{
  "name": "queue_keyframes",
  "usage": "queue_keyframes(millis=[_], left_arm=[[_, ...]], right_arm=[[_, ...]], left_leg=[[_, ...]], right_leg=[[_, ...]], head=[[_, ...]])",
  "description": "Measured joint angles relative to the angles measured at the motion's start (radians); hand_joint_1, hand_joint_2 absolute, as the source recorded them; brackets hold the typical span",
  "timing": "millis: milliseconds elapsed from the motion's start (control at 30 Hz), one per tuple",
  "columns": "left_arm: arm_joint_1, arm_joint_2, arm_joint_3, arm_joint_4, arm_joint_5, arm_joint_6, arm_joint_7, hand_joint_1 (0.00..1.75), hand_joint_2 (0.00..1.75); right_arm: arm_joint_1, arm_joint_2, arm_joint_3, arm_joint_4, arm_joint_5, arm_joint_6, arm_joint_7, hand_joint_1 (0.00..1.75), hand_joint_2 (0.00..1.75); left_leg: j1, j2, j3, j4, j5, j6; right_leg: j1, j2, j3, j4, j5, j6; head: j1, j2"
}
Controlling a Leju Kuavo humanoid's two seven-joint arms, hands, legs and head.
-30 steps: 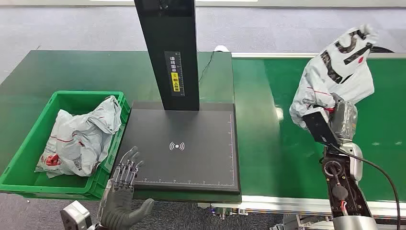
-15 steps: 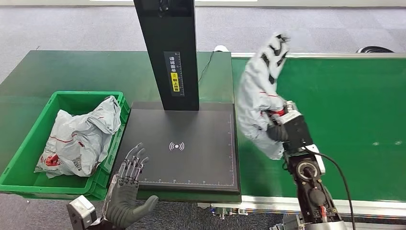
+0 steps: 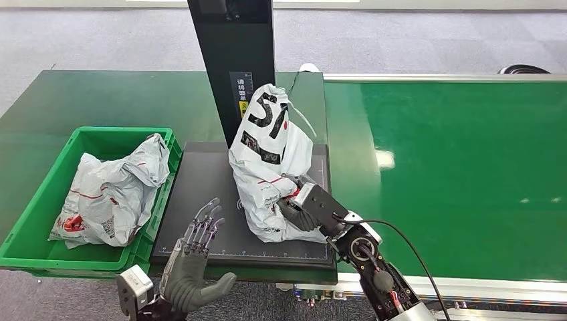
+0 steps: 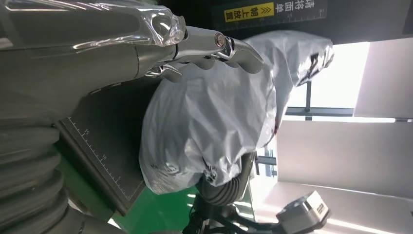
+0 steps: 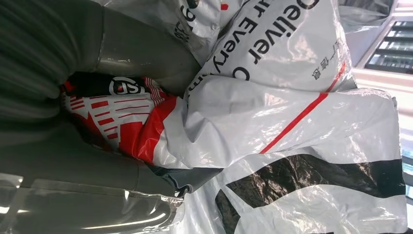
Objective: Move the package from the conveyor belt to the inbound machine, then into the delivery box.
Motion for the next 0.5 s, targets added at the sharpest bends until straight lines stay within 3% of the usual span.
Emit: queue_keyframes(millis=[100,133,233,267,500], left_arm=[[-0.009,-0.002,0.0,0.012,0.0,-0.009,0.0,0.0,1.75],[-0.013,-0.003,0.0,0.016,0.0,-0.011,0.0,0.0,1.75],[-0.026,-0.005,0.0,0.027,0.0,-0.02,0.003,0.0,1.75],[-0.03,-0.005,0.001,0.03,0.0,-0.023,0.005,0.0,1.75],[-0.037,-0.007,0.004,0.033,0.0,-0.026,0.012,0.0,1.75]], right_arm=[[-0.011,0.01,0.007,0.023,-0.019,0.01,0.01,1.75,1.75],[-0.014,0.013,0.008,0.029,-0.023,0.011,0.013,1.48,1.75],[-0.017,0.017,0.009,0.041,-0.026,0.008,0.027,0.17,1.75],[-0.017,0.018,0.009,0.044,-0.026,0.007,0.032,0.0,1.75],[-0.012,0.013,-0.001,0.054,-0.054,0.018,0.038,0.0,1.75]], left_leg=[[0.0,0.0,0.0,0.0,0.0,0.0],[0.0,0.0,0.0,0.0,0.0,0.0],[0.0,0.0,0.0,0.0,0.0,0.0],[0.0,0.0,0.0,0.0,0.0,0.0],[0.0,0.0,0.0,0.0,0.0,0.0]], right_leg=[[0.0,0.0,0.0,0.0,0.0,0.0],[0.0,0.0,0.0,0.0,0.0,0.0],[0.0,0.0,0.0,0.0,0.0,0.0],[0.0,0.0,0.0,0.0,0.0,0.0],[0.0,0.0,0.0,0.0,0.0,0.0]], head=[[0.0,0.0],[0.0,0.0],[0.0,0.0],[0.0,0.0],[0.0,0.0]])
